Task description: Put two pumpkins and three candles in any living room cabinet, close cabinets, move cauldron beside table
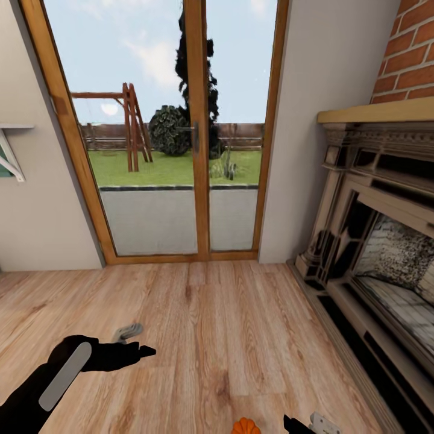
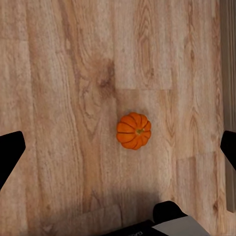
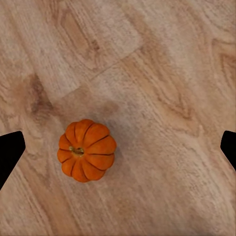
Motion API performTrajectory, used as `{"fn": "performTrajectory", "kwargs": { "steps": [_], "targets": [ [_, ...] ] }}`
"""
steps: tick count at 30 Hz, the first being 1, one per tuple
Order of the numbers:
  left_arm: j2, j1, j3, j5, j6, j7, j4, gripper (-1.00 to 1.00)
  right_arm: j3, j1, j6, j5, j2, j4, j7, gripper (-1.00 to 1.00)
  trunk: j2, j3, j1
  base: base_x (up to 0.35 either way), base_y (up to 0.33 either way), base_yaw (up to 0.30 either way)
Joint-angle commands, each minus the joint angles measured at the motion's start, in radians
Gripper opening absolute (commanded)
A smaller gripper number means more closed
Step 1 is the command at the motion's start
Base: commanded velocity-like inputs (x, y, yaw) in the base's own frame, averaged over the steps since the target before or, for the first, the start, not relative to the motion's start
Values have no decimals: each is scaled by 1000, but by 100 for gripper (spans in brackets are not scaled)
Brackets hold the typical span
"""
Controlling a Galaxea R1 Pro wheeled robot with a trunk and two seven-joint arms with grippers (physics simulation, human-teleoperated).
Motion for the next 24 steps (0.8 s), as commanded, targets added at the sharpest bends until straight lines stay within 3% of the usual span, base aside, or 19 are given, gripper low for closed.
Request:
{"fn": "performTrajectory", "kwargs": {
  "steps": [1,18,22,24],
  "targets": [
    [0,-1,-2,-8,2,-8,0,100,8,0,-3,-11,0,-1,0,100,-8,-4,4,0,0,0],
    [3,-1,-2,-3,7,-10,-5,100,1,0,-4,-19,1,1,0,100,-127,-57,69,0,0,0],
    [4,-1,4,16,13,-10,-56,100,1,0,-4,-20,1,1,0,100,-155,-70,84,0,0,0],
    [6,-1,7,46,14,-10,-100,100,1,0,-4,-20,1,1,0,100,-169,-76,92,0,0,0]
  ]
}}
